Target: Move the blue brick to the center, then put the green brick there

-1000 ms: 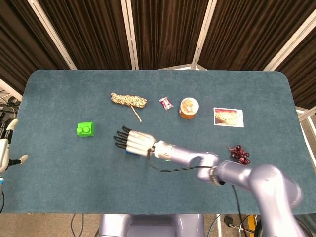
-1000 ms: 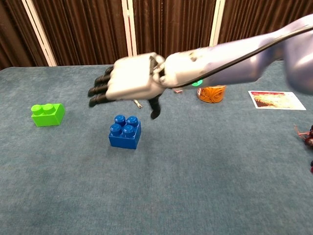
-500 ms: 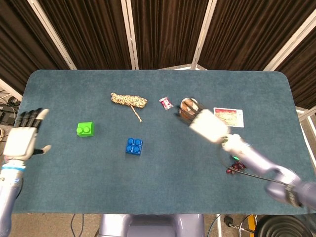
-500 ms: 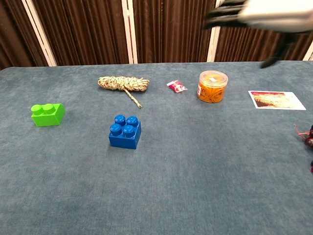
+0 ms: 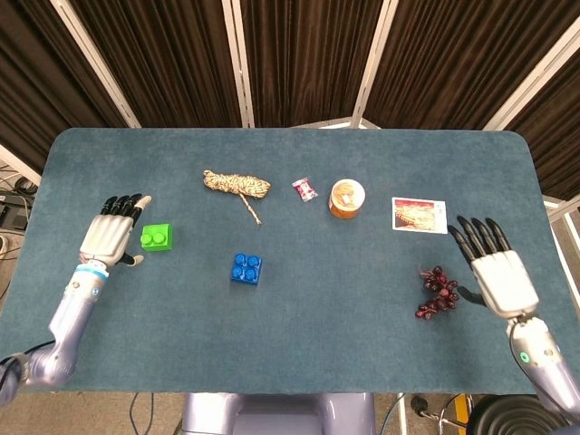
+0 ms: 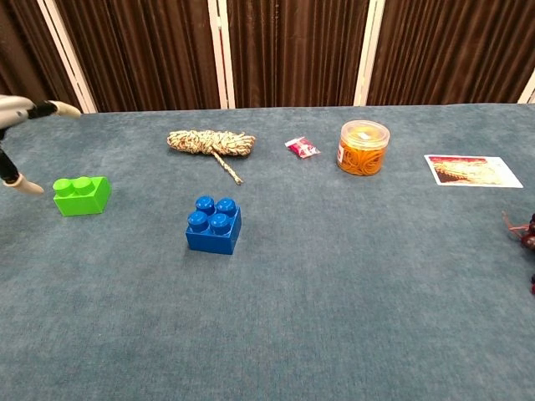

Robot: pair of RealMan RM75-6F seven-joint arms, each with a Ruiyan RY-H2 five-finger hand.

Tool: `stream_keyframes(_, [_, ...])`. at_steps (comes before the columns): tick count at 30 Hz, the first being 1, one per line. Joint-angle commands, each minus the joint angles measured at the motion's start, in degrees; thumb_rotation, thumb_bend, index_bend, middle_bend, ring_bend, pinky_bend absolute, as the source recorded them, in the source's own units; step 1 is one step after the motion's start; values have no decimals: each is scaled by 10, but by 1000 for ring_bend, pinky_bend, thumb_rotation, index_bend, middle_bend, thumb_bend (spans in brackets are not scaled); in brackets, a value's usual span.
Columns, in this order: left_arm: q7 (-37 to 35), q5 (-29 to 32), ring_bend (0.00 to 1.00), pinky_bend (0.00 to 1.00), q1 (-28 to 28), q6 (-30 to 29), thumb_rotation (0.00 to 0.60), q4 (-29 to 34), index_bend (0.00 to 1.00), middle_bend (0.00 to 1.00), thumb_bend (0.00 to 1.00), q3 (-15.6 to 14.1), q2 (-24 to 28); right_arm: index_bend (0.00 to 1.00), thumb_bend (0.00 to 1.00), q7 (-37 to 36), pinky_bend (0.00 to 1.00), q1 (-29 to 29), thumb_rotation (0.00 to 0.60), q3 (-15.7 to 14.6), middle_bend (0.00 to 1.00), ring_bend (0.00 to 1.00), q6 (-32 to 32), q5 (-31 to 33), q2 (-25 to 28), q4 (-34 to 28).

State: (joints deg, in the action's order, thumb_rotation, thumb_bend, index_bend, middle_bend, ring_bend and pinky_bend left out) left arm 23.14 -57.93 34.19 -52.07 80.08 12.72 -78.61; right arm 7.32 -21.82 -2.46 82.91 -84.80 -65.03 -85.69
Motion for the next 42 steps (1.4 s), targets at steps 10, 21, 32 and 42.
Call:
stream_keyframes(10, [-5, 37, 6, 8, 65, 114, 600, -160, 0, 0, 0, -17, -87, 0, 0, 20, 0, 52, 600, -6, 0, 0, 23, 16, -32, 11])
stream_keyframes(21, [-34, 24, 411, 369, 91, 132, 600, -249, 394, 427, 3, -20, -137, 0, 0, 22, 0, 59, 600, 16, 0, 0, 22, 6, -35, 8])
stream_keyframes(32, [-70, -23, 436, 383, 75, 45, 600, -102, 432, 457, 7, 2, -59, 0, 0, 25, 0, 67, 600, 30, 0, 0, 16, -3, -33, 0])
stream_keyframes(42, [-77, -72, 424, 383, 110, 79, 600, 102, 432, 447, 6, 5, 34, 0, 0, 30, 0, 73, 600, 39, 0, 0, 8, -6, -30, -8])
